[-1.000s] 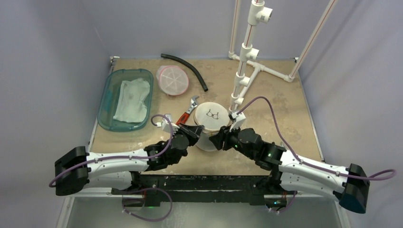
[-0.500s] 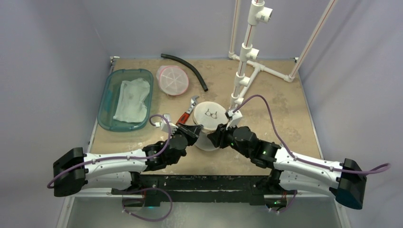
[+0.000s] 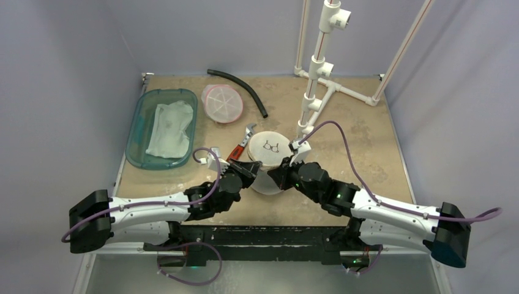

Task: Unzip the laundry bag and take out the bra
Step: Unzip the laundry bag at the center of the board.

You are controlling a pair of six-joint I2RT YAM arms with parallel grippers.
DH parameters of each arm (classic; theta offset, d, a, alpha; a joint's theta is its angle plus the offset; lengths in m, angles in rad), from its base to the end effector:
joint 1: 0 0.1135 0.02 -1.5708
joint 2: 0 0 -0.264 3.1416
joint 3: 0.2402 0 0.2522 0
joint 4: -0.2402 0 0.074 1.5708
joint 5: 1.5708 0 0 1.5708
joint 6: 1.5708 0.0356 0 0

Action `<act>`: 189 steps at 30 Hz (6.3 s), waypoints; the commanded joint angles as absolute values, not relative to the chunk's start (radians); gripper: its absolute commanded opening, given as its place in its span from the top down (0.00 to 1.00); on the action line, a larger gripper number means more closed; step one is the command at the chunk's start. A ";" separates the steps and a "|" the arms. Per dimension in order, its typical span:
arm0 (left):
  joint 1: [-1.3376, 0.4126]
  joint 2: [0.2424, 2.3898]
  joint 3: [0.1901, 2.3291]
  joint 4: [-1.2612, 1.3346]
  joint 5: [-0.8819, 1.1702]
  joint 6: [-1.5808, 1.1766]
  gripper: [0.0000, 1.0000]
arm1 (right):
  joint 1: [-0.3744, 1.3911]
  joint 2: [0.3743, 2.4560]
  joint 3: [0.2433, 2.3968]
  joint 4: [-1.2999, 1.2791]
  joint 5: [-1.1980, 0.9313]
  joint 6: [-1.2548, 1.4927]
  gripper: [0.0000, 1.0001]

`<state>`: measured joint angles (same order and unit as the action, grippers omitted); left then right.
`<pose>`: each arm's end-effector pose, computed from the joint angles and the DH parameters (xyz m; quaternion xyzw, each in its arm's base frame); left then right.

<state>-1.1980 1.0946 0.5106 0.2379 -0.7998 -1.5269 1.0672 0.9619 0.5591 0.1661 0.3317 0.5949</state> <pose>0.1073 -0.2043 0.2296 -0.3441 0.7069 -0.4521 0.4212 0.1175 0.1893 0.2640 -0.0820 0.7773 0.3633 0.5071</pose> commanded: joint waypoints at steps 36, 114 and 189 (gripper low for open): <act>-1.194 0.751 0.409 0.002 -0.824 -1.523 1.00 | 1.065 0.901 0.516 0.081 0.560 0.623 1.00; -1.259 0.931 0.201 0.647 -0.534 -1.390 0.25 | 0.614 0.551 0.236 0.349 -0.005 1.143 1.00; -1.117 1.118 0.467 0.349 -0.614 -1.533 1.00 | 0.639 0.643 0.433 0.114 -0.306 0.482 0.49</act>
<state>-1.1213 1.1038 0.4393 0.2890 -0.6304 -1.5112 0.6151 0.5907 0.4305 0.0681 -0.2638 0.5163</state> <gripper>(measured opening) 0.058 0.552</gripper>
